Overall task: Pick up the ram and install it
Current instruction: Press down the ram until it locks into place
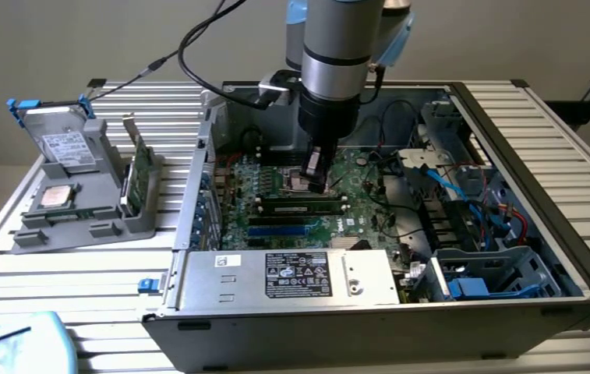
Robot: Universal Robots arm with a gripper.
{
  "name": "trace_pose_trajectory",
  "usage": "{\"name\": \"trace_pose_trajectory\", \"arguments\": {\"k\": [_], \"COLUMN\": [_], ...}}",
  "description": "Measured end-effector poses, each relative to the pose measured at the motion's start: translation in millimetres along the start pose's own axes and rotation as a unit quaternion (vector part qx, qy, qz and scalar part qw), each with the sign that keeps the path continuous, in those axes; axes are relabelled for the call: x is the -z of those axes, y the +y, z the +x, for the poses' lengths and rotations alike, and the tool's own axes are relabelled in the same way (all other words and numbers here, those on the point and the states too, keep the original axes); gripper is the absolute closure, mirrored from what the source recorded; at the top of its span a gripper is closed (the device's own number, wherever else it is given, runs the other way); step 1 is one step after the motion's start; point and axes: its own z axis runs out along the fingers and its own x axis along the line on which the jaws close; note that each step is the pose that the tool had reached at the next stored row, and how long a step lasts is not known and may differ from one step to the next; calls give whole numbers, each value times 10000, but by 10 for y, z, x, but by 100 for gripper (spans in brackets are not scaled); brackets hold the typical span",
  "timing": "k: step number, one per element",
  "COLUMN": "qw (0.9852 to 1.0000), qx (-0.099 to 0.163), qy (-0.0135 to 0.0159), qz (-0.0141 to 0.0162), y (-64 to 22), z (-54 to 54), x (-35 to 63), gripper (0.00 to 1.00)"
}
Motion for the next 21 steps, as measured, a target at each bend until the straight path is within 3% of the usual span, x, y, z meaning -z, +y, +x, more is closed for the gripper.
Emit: {"name": "trace_pose_trajectory", "arguments": {"k": [5, 10, 15, 21], "qw": [9994, 9974, 9939, 9873], "qx": [-347, -717, -1106, -1589], "qy": [-13, -23, -32, -42], "qz": [13, 16, 15, 12], "y": [0, 0, 0, 0], "z": [0, 0, 0, 0], "x": [-5, -13, -23, -38], "gripper": [89, 89, 89, 89]}}
